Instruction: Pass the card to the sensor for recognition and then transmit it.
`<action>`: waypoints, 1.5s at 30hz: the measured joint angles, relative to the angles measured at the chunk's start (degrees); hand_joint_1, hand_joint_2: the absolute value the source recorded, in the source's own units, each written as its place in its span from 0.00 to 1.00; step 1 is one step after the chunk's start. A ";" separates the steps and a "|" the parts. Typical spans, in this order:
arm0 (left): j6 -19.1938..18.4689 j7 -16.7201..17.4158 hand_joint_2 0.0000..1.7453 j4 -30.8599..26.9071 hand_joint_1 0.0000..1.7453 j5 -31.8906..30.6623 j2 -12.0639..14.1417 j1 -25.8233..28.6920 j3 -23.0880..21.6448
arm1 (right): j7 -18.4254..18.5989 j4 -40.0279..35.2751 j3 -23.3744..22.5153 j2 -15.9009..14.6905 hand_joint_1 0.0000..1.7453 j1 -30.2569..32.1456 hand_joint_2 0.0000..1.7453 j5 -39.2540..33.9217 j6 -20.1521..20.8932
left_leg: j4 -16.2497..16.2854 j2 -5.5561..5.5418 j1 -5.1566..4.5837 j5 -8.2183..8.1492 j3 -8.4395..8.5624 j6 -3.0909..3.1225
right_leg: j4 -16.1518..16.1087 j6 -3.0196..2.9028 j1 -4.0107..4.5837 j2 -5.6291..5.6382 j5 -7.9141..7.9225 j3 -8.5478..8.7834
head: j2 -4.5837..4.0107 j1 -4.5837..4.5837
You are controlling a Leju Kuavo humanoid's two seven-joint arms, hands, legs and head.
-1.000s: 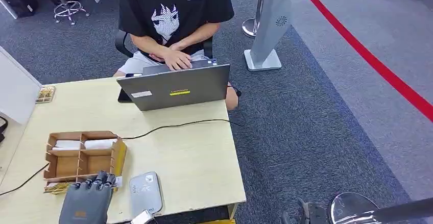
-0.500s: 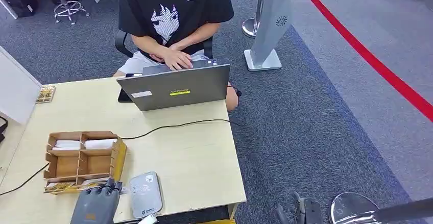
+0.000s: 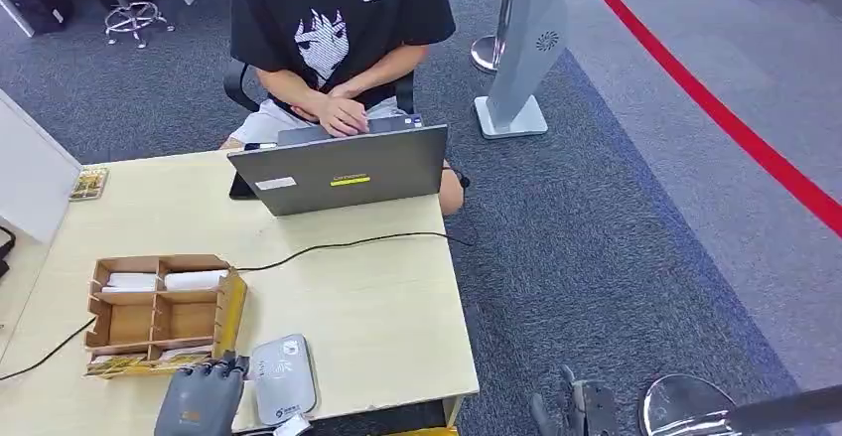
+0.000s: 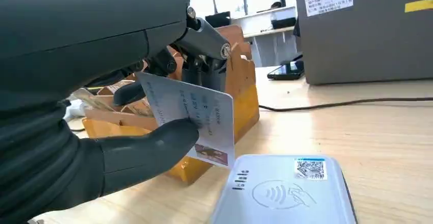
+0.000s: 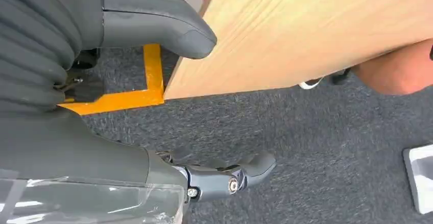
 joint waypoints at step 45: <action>-3.58 -4.79 1.00 -18.45 1.00 2.56 1.09 -12.32 14.08 | 1.11 3.02 0.33 -0.04 0.00 0.20 1.00 4.22 -1.27 | 0.00 -0.01 0.04 0.03 0.01 -0.03 | 0.05 -0.03 0.03 0.00 0.00 -0.02 | 0.00 0.00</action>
